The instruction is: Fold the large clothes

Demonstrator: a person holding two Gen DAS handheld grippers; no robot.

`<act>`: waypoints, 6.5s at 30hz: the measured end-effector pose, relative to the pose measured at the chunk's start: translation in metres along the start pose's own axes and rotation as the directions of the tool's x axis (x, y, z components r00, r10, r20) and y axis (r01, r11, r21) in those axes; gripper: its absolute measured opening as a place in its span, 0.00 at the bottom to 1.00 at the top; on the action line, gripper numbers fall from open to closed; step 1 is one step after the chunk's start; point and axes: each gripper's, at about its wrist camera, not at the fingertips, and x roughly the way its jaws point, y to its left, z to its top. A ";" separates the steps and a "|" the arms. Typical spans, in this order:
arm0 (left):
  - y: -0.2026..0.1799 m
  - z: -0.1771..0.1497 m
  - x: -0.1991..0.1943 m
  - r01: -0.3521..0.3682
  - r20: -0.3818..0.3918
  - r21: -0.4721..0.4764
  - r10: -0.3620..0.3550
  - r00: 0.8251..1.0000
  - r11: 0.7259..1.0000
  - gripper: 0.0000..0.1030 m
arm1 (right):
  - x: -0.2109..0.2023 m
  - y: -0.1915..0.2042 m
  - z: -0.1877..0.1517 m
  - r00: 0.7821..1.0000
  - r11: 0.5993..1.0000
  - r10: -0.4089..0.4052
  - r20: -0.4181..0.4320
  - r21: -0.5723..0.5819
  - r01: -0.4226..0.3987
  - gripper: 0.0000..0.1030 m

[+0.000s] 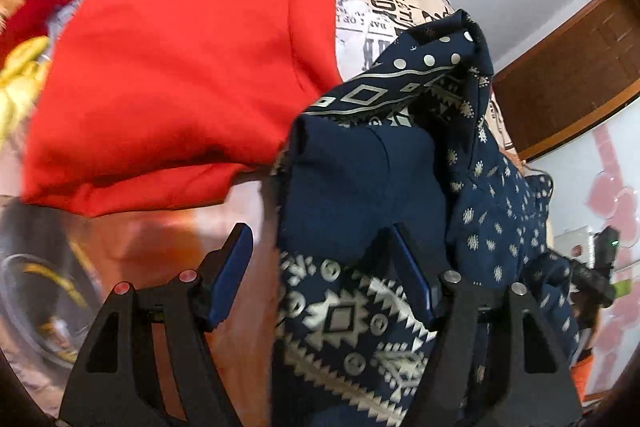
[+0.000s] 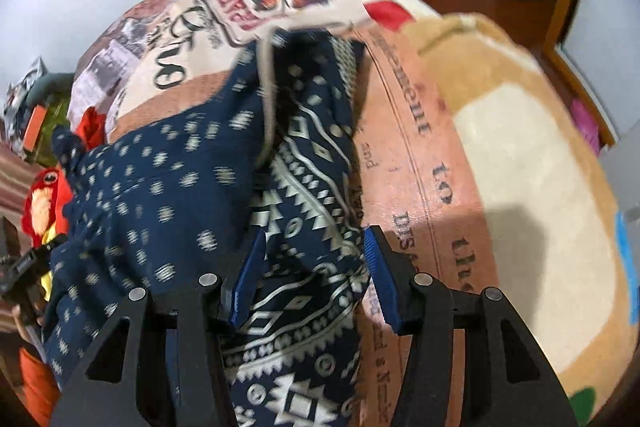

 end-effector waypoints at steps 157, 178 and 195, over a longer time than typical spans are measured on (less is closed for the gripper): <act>-0.086 0.050 -0.138 -0.049 0.337 0.211 -0.025 0.941 0.976 0.10 | -0.070 0.115 0.064 0.916 0.938 0.293 0.274 -0.267 -0.220 0.05; -0.042 0.153 0.031 -0.296 0.222 0.176 0.255 0.941 0.939 0.13 | 0.063 0.082 0.150 0.968 0.975 0.186 0.171 -0.154 -0.160 0.06; -0.078 0.080 -0.027 -0.343 0.242 0.341 0.271 0.932 0.876 0.57 | -0.011 0.114 0.086 0.977 0.936 0.079 0.199 -0.352 -0.004 0.28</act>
